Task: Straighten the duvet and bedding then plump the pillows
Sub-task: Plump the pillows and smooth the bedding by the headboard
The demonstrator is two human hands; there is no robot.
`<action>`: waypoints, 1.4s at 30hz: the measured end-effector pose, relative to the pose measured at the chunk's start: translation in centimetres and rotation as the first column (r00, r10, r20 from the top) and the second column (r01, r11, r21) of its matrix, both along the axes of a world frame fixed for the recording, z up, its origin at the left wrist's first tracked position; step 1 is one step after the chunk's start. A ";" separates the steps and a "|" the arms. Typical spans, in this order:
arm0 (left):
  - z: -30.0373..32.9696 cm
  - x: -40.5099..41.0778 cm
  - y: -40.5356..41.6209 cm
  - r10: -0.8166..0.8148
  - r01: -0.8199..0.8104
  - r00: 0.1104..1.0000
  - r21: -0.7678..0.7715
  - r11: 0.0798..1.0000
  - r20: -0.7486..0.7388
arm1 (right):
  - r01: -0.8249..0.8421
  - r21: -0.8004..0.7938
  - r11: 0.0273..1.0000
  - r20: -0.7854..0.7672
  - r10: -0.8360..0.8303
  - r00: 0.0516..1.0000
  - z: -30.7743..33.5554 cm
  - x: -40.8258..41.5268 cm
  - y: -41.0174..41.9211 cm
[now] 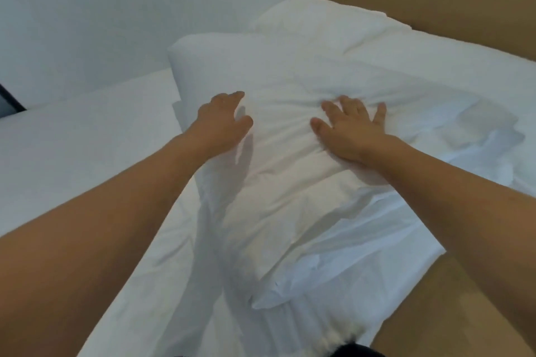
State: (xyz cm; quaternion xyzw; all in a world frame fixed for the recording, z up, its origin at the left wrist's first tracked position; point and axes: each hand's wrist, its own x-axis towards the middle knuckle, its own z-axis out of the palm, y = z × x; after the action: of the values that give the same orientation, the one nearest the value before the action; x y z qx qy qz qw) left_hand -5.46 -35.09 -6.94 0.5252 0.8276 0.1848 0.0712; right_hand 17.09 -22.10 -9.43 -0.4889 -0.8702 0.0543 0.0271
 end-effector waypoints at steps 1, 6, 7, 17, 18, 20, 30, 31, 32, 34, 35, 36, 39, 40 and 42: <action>-0.2 -0.3 0.9 0.010 -0.011 0.999 -0.023 1.000 -0.033 | 0.012 -0.033 0.999 0.022 -0.012 1.000 0.3 -0.3 0.6; -1.2 -1.2 5.5 -0.129 0.080 0.988 -0.441 0.894 -0.081 | 0.113 -0.104 0.988 0.086 -0.105 0.991 1.8 -2.7 5.1; -0.1 -1.5 6.5 -0.141 0.094 0.988 -0.487 0.868 -0.061 | 0.125 -0.123 0.984 0.090 -0.114 0.989 1.9 -3.4 6.2; 6.5 -8.5 22.7 0.063 -0.090 0.967 -0.098 0.991 -0.247 | 0.297 -0.370 0.880 -0.160 -0.375 0.913 2.7 -12.5 21.6; 6.2 -9.4 24.5 0.094 -0.124 0.968 -0.120 0.985 -0.233 | 0.276 -0.477 0.834 -0.184 -0.402 0.897 2.3 -12.7 23.0; 5.7 -11.0 28.4 0.180 -0.210 0.963 -0.140 0.968 -0.201 | 0.216 -0.704 0.676 -0.209 -0.488 0.848 2.1 -12.3 25.2; 0.6 -19.5 41.0 0.181 -0.245 0.966 -0.432 0.868 -0.184 | -0.045 -0.715 0.698 -0.416 -0.372 0.829 -0.7 -12.8 28.7; -0.3 -19.6 41.7 0.163 -0.231 0.970 -0.483 0.844 -0.180 | -0.019 -0.577 0.817 -0.411 -0.270 0.870 -0.5 -12.5 28.5; -0.8 -19.3 42.3 0.150 -0.209 0.976 -0.479 0.853 -0.159 | 0.002 -0.418 0.908 -0.391 -0.182 0.902 -0.2 -11.9 28.4; -1.1 -18.0 44.1 0.143 -0.177 0.974 -0.189 0.966 -0.178 | 0.037 -0.193 0.980 -0.365 -0.107 0.925 -0.1 -10.1 28.9; -0.9 -16.8 45.1 0.175 -0.165 0.959 0.064 0.984 -0.223 | 0.067 -0.151 0.986 -0.375 -0.120 0.919 -0.5 -9.1 29.4; -0.7 -15.3 46.2 0.228 -0.150 0.939 0.287 0.946 -0.258 | 0.102 -0.138 0.985 -0.394 -0.149 0.907 -1.1 -8.1 30.2; -2.5 -12.6 49.2 0.278 -0.106 0.911 0.479 0.871 -0.305 | 0.218 -0.175 0.960 -0.450 -0.275 0.850 -4.6 -6.6 32.5; -4.3 -12.8 49.9 0.269 -0.088 0.897 0.454 0.887 -0.350 | 0.251 -0.198 0.947 -0.443 -0.315 0.839 -6.0 -6.9 32.9; -7.9 -13.9 51.1 0.266 -0.083 0.872 0.411 0.908 -0.412 | 0.300 -0.227 0.926 -0.450 -0.374 0.811 -8.8 -8.1 33.4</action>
State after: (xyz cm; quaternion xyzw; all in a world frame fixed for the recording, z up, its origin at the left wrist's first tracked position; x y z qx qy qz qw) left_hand -19.37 16.04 -14.87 0.4789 0.8137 0.2183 -0.2468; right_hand 8.99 11.29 -18.22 -0.6068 -0.7282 0.2326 0.2178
